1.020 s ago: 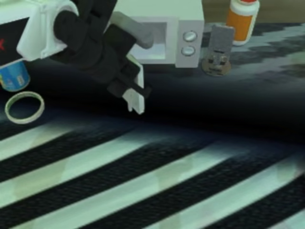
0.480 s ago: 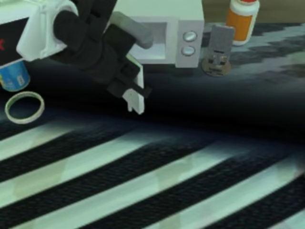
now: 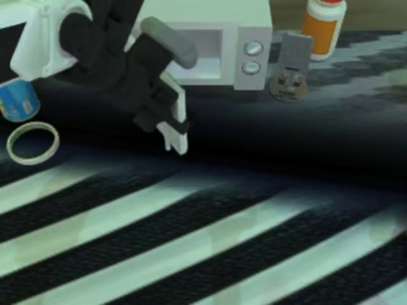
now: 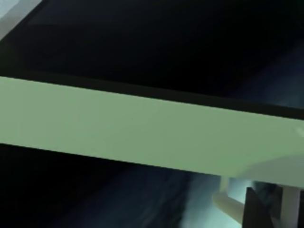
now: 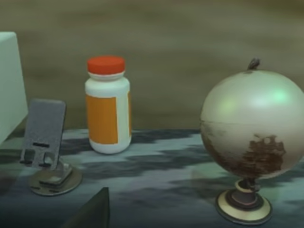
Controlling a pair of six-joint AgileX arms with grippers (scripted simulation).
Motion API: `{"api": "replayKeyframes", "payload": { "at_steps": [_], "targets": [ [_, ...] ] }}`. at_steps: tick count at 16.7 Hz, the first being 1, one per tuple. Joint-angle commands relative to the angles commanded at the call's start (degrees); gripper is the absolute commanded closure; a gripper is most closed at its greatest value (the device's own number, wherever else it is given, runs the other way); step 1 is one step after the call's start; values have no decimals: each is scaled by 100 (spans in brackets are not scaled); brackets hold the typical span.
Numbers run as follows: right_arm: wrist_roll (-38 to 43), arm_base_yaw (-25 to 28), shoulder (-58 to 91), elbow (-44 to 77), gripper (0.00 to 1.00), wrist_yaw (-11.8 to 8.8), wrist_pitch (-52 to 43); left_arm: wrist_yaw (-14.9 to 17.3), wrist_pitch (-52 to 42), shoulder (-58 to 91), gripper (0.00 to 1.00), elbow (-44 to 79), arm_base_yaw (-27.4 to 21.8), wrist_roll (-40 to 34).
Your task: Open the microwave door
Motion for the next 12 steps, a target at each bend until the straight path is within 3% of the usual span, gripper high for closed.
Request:
{"api": "replayKeyframes", "payload": {
  "at_steps": [4,12],
  "targets": [
    [0,0,0,0,0,0,0,218,-84,-91,100,-120,182,440],
    [0,0,0,0,0,0,0,219,-85,-91,100,-121,183,443]
  ]
}}
